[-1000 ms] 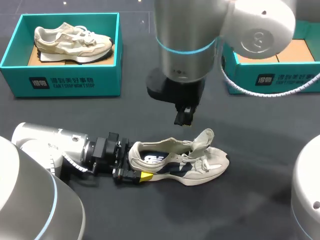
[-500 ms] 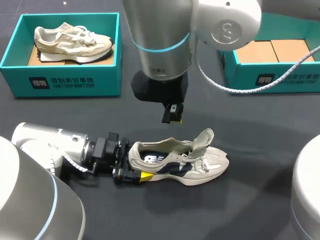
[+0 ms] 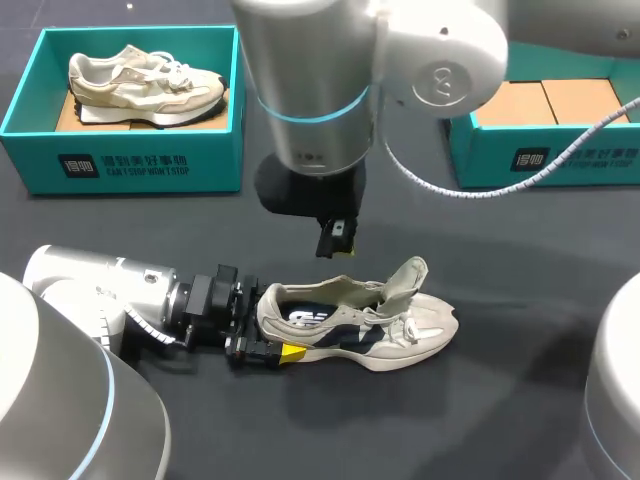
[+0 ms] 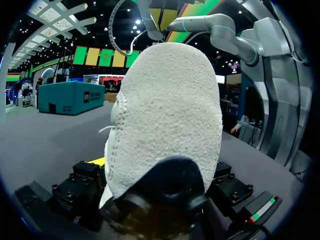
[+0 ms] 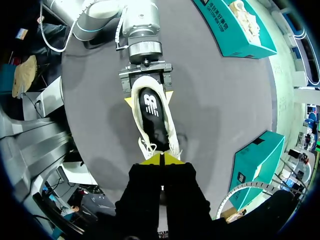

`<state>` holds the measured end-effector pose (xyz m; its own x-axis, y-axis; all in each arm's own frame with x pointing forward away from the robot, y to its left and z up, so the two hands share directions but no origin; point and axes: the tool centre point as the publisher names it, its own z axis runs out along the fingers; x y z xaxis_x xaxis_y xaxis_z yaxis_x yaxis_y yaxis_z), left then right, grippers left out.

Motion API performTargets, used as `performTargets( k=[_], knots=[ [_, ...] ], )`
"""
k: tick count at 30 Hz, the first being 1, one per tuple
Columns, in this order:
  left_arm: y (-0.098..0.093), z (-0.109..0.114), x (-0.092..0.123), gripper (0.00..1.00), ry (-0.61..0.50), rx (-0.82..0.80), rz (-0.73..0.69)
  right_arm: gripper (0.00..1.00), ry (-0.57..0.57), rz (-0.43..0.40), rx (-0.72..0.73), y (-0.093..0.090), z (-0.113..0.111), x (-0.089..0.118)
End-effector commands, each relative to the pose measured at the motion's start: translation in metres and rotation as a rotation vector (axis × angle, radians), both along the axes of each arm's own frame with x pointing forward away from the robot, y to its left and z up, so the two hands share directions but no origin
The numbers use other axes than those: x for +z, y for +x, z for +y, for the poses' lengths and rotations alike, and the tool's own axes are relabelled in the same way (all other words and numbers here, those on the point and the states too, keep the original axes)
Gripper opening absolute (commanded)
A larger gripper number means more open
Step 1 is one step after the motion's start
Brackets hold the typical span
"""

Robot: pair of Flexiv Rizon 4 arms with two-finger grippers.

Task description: Take the shoe out of the shoebox, open the shoe tongue, remove and reinsert the insole, then place the shoe into the shoebox

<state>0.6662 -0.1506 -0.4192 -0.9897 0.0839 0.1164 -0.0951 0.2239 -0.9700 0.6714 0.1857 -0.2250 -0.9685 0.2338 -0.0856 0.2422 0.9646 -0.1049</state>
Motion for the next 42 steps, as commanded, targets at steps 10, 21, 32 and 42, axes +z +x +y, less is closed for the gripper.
performTargets(
  k=[10, 21, 32, 42],
  knots=[
    [0.000, 0.000, 0.000, 0.00, 0.000, 0.002, 0.000, 0.00, 0.125, 0.045, 0.002, 0.004, 0.021, -0.038],
    [0.000, 0.000, 0.000, 0.00, 0.000, 0.002, 0.000, 0.00, 0.125, 0.045, 0.002, 0.004, 0.021, -0.038],
    [0.000, 0.000, 0.000, 0.00, 0.000, 0.002, 0.000, 0.00, 0.104, 0.073, 0.050, 0.004, 0.039, -0.055],
    [0.000, 0.000, 0.000, 0.00, 0.000, 0.002, 0.000, 0.00, 0.129, 0.101, 0.087, 0.004, 0.046, -0.084]
  ],
)
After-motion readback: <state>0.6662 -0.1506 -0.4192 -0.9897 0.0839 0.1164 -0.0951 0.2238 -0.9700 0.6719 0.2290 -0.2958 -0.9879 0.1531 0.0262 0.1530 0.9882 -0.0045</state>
